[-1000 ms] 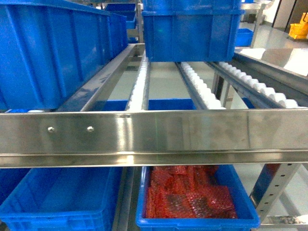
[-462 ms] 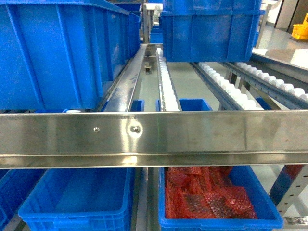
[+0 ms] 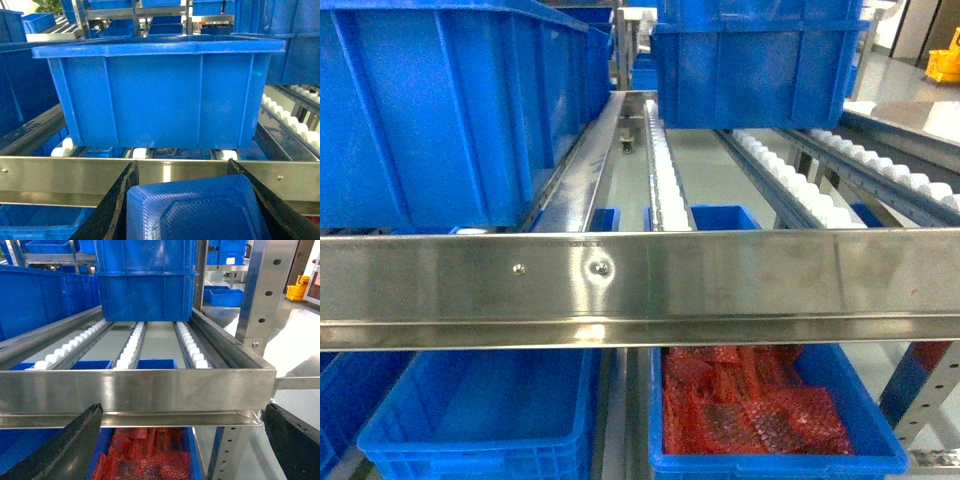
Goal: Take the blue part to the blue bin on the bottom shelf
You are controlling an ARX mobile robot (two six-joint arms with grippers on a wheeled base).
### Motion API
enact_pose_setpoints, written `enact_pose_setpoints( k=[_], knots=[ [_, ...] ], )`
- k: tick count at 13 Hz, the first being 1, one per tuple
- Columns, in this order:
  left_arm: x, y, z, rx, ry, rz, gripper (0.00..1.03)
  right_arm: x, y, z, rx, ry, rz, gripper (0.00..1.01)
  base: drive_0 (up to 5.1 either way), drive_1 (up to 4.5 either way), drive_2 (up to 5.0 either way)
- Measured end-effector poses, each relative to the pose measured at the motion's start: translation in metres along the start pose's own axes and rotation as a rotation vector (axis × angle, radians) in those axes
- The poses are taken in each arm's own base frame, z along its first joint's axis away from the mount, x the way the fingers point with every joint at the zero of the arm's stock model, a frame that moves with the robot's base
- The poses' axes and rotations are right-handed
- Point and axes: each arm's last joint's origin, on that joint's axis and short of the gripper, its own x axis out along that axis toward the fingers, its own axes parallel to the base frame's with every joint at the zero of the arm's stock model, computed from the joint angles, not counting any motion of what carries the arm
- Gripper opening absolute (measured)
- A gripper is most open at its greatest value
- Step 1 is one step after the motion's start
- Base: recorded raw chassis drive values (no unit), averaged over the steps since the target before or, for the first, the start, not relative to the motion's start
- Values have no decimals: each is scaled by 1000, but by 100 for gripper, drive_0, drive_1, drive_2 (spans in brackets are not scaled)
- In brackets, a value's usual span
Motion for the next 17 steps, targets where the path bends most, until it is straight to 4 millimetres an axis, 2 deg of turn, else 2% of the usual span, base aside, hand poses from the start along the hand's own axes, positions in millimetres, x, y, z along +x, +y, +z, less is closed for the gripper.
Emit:
enact_pose_setpoints(
  k=[17],
  knots=[
    [0,0,0,0,1,0,44,0,0,0,0,-2,-4,98,0,0,0]
  ],
)
